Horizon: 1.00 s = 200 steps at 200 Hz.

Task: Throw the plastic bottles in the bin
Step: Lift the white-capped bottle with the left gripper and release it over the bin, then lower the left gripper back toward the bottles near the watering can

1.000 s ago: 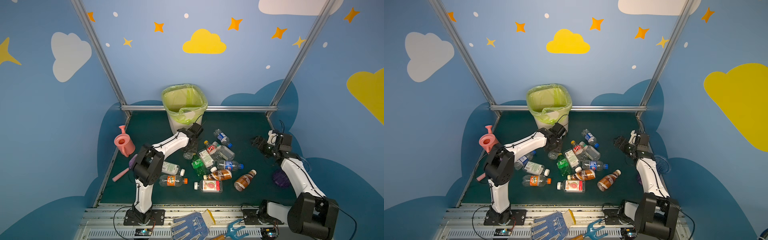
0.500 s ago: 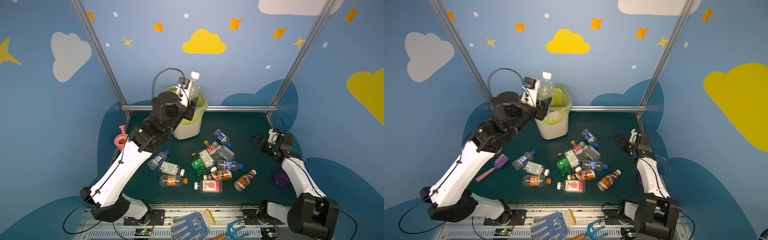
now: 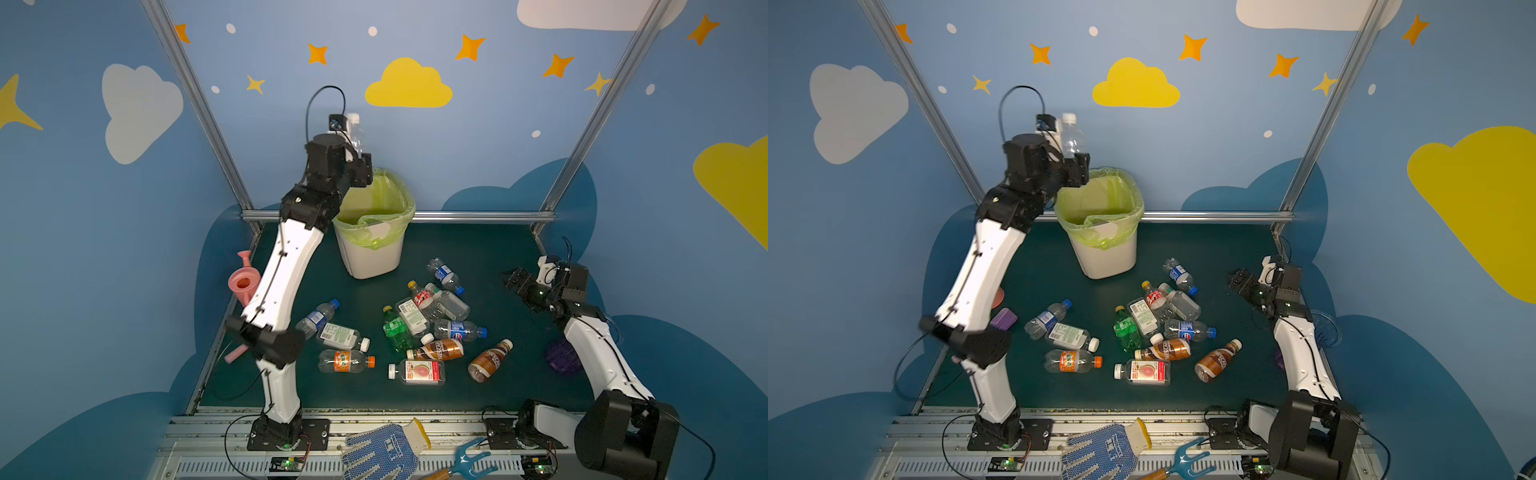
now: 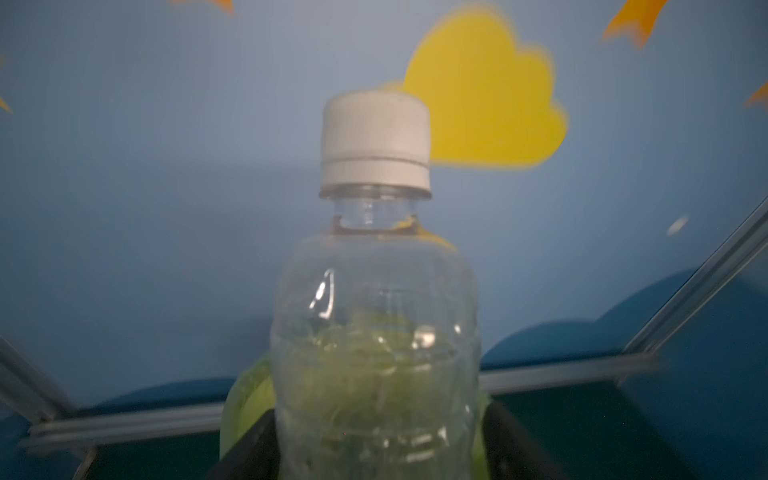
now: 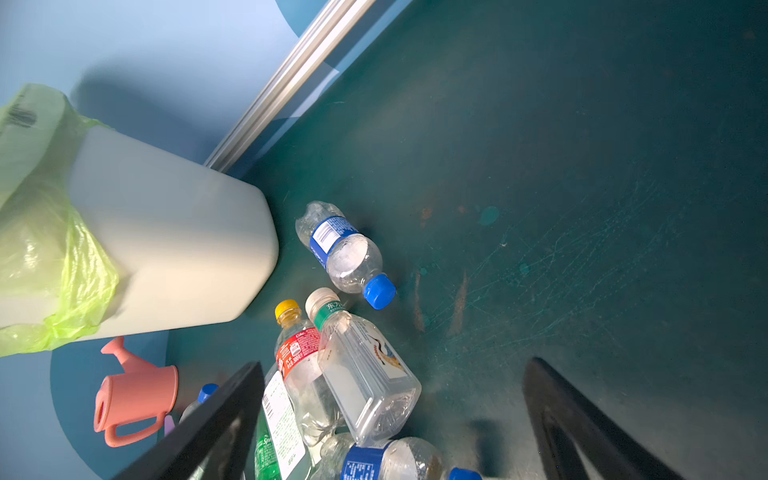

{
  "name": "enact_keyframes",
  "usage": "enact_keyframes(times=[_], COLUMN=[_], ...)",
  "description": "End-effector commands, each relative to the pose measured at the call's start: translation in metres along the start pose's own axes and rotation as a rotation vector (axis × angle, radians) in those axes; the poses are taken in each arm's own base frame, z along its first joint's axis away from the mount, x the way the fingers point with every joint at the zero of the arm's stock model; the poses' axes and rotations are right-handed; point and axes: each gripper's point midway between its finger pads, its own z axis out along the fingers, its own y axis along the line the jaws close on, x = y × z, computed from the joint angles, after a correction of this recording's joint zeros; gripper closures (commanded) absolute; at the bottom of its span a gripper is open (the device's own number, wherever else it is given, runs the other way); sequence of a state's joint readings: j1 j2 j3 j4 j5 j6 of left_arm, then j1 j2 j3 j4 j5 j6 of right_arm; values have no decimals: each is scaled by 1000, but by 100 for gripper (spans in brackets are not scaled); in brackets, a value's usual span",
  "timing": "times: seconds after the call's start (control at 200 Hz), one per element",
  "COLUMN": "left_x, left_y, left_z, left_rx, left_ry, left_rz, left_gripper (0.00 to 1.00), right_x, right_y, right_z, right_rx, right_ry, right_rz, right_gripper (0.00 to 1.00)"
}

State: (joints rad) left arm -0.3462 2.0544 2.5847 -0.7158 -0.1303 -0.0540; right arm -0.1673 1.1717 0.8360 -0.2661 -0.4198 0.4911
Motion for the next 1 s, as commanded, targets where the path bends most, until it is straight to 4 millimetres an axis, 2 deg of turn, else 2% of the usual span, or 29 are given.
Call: enact_keyframes(times=[0.0, 0.02, 0.06, 0.08, 0.1, 0.12, 0.155, 0.275, 0.365, 0.431, 0.526, 0.616, 0.746, 0.836, 0.996], left_x=[-18, -32, -55, -60, -74, -76, -91, -94, -77, -56, -15, 34, 122, 176, 267], left_y=[-12, -12, -13, -12, -12, -11, -9, 0, 12, 24, 50, 81, 122, 137, 145], left_z=[-46, -54, -71, -73, -87, -89, -107, -136, -143, -144, -146, -149, -153, -155, -155], left_rx=[92, 92, 98, 97, 99, 94, 92, 67, 19, -35, -150, -261, -355, -384, -415], left_ry=[25, -20, -99, -120, -166, -179, -242, -286, -240, -192, -127, -57, 102, 223, 536], left_rz=[-43, -45, -51, -50, -53, -50, -53, -52, -59, -83, -155, -253, -396, -372, -190], left_gripper=[4, 0, 0, 0, 0, 0, 0, 0, 0, 0, 0, 0, 0, 0, 0], right_x=[-9, -9, -7, -7, -5, -5, -3, -1, -1, -2, -1, 1, 5, 7, 11], right_y=[6, 5, 5, 5, 4, 4, 3, 0, -1, 0, -1, -4, -9, -11, -13], right_z=[-9, -9, -7, -7, -6, -5, -4, -2, -1, 1, 3, 6, 9, 13, 18], right_rx=[-3, -4, -8, -10, -11, -15, -17, -11, -10, -15, -17, -13, -5, -7, -16], right_ry=[-34, -34, -29, -26, -21, -19, -17, -13, -14, -9, -4, 1, 14, 25, 49], right_rz=[-28, -24, -17, -14, -9, -7, -2, 2, 0, 2, 5, 10, 14, 19, 20], right_gripper=[3, 3, 3, 3, 3, 3, 3, 3, 3, 3, 3, 3, 3, 3, 3])
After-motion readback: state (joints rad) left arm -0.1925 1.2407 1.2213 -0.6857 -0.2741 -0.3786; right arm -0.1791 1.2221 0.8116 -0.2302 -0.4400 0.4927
